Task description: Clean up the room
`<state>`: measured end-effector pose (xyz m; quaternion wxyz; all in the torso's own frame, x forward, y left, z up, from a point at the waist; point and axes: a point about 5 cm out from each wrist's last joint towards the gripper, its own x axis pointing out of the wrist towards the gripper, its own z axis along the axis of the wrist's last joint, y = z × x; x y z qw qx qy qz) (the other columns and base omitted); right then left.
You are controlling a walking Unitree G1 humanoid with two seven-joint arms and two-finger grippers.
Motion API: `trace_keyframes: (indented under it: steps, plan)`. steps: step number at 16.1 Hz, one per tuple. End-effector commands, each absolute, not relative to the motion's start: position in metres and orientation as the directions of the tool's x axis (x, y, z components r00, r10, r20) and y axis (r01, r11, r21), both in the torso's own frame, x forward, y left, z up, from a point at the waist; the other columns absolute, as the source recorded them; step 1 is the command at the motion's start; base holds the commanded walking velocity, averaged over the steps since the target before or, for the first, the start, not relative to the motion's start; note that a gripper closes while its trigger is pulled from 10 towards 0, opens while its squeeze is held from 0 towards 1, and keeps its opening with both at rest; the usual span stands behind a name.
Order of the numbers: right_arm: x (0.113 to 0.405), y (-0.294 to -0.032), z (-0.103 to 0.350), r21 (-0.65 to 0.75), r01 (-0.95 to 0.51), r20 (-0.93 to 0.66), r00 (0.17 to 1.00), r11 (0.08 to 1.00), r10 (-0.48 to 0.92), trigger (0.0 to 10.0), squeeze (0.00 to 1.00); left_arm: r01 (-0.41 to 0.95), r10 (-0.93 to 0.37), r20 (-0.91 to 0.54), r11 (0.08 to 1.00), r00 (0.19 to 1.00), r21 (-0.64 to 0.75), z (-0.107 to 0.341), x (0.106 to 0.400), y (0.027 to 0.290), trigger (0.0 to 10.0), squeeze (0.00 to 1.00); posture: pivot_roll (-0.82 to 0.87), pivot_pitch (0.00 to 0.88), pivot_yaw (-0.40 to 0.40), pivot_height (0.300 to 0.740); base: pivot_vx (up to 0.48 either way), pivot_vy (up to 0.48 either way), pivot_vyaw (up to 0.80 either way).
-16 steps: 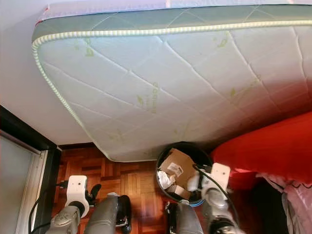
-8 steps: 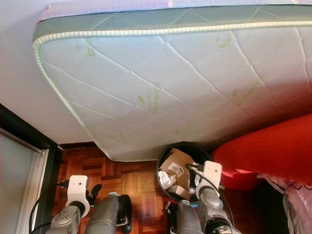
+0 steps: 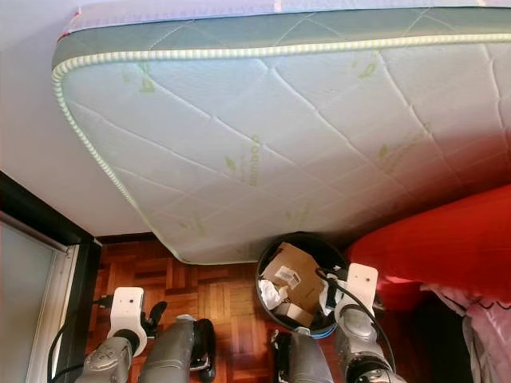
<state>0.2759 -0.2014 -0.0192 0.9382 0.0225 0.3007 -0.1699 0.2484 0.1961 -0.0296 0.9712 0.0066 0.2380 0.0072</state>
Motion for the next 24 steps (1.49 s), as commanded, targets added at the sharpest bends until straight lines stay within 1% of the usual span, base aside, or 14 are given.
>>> trace_keyframes:
  steps: [1, 3, 6, 8, 10, 11, 14, 15, 16, 19, 20, 21, 22, 24]
  plan:
    - [0.266, -0.193, -0.031, 0.027, 0.345, -0.64, 0.727, 0.938, -0.249, 10.0, 1.0, -0.02, 0.019, -0.508, 1.0, 0.861, 0.004, -0.039, 0.238, 0.196, 10.0, 0.0, 0.09, 0.317, -0.014, 0.66, 0.0, 0.0, 0.0]
    - [0.259, -0.188, -0.039, 0.219, 0.517, -0.712, 0.664, 0.827, -0.226, 10.0, 1.0, -0.02, 0.019, -0.509, 1.0, 0.861, 0.004, -0.039, 0.238, 0.196, 10.0, 0.0, 0.09, 0.318, -0.013, 0.66, 0.0, 0.0, 0.0]
    - [0.262, -0.197, -0.033, 0.056, 0.428, -0.651, 0.7, 0.902, -0.292, 10.0, 1.0, -0.022, 0.022, -0.511, 1.0, 0.859, 0.006, -0.039, 0.237, 0.197, 10.0, 0.0, 0.09, 0.319, -0.013, 0.66, 0.0, 0.0, 0.0]
    - [0.262, -0.205, -0.031, 0.115, 0.517, -0.65, 0.685, 0.848, -0.329, 10.0, 1.0, -0.022, 0.022, -0.513, 1.0, 0.858, 0.006, -0.04, 0.237, 0.197, 10.0, 0.0, 0.09, 0.318, -0.013, 0.66, 0.0, 0.0, 0.0]
    - [0.27, -0.206, -0.023, -0.058, 0.376, -0.581, 0.74, 0.925, -0.338, 10.0, 1.0, -0.019, 0.018, -0.514, 1.0, 0.858, 0.004, -0.04, 0.237, 0.196, 10.0, 0.0, 0.09, 0.318, -0.012, 0.66, 0.0, 0.0, 0.0]
    - [0.266, -0.201, -0.029, 0.144, 0.506, -0.648, 0.698, 0.851, -0.305, 10.0, 1.0, -0.016, 0.015, -0.514, 1.0, 0.858, 0.002, -0.04, 0.237, 0.195, 10.0, 0.0, 0.09, 0.318, -0.012, 0.66, 0.0, 0.0, 0.0]
    - [0.263, -0.203, -0.032, 0.085, 0.474, -0.658, 0.687, 0.876, -0.309, 10.0, 1.0, -0.016, 0.014, -0.514, 1.0, 0.858, 0.001, -0.04, 0.237, 0.195, 10.0, 0.0, 0.09, 0.317, -0.012, 0.66, 0.0, 0.0, 0.0]
    - [0.256, -0.199, -0.039, 0.2, 0.585, -0.719, 0.633, 0.786, -0.288, 10.0, 0.27, -0.017, 0.016, -0.516, 1.0, 0.857, 0.002, -0.04, 0.237, 0.196, 10.0, 0.0, 0.09, 0.317, -0.012, 0.66, 0.0, 0.0, 0.0]
    - [0.252, -0.203, -0.041, 0.199, 0.614, -0.731, 0.612, 0.764, -0.302, 10.0, 0.0, -0.018, 0.017, -0.516, 1.0, 0.856, 0.003, -0.04, 0.236, 0.196, 10.0, 0.0, 0.09, 0.317, -0.012, 0.66, 0.0, 0.0, 0.0]
    - [0.263, -0.203, -0.03, 0.058, 0.428, -0.629, 0.718, 0.902, -0.299, 10.0, 0.0, -0.017, 0.016, -0.518, 1.0, 0.855, 0.003, -0.04, 0.236, 0.197, 10.0, 0.0, 0.09, 0.319, -0.011, 0.66, 0.0, 0.0, 0.0]
    - [0.263, -0.203, -0.032, 0.234, 0.557, -0.659, 0.693, 0.797, -0.291, 10.0, 0.0, -0.016, 0.015, -0.519, 1.0, 0.855, 0.003, -0.041, 0.236, 0.197, 10.0, 0.0, 0.09, 0.319, -0.011, 0.66, 0.0, 0.0, 0.0]
    - [0.261, -0.205, -0.033, 0.223, 0.579, -0.676, 0.672, 0.785, -0.304, 10.0, 0.0, -0.016, 0.015, -0.519, 1.0, 0.855, 0.002, -0.041, 0.236, 0.197, 10.0, 0.0, 0.09, 0.319, -0.011, 0.66, 0.0, 0.0, 0.0]
    - [0.262, -0.204, -0.032, 0.035, 0.436, -0.667, 0.68, 0.899, -0.304, 10.0, 0.0, -0.015, 0.013, -0.519, 1.0, 0.854, 0.001, -0.041, 0.236, 0.196, 10.0, 0.0, 0.09, 0.319, -0.011, 0.66, 0.0, 0.0, 0.0]
    - [0.26, -0.188, -0.039, 0.312, 0.548, -0.727, 0.663, 0.776, -0.176, 10.0, 0.0, -0.014, 0.012, -0.52, 1.0, 0.854, 0.0, -0.041, 0.236, 0.196, 10.0, 0.0, 0.09, 0.321, -0.012, 0.66, 0.0, 0.0, 0.0]
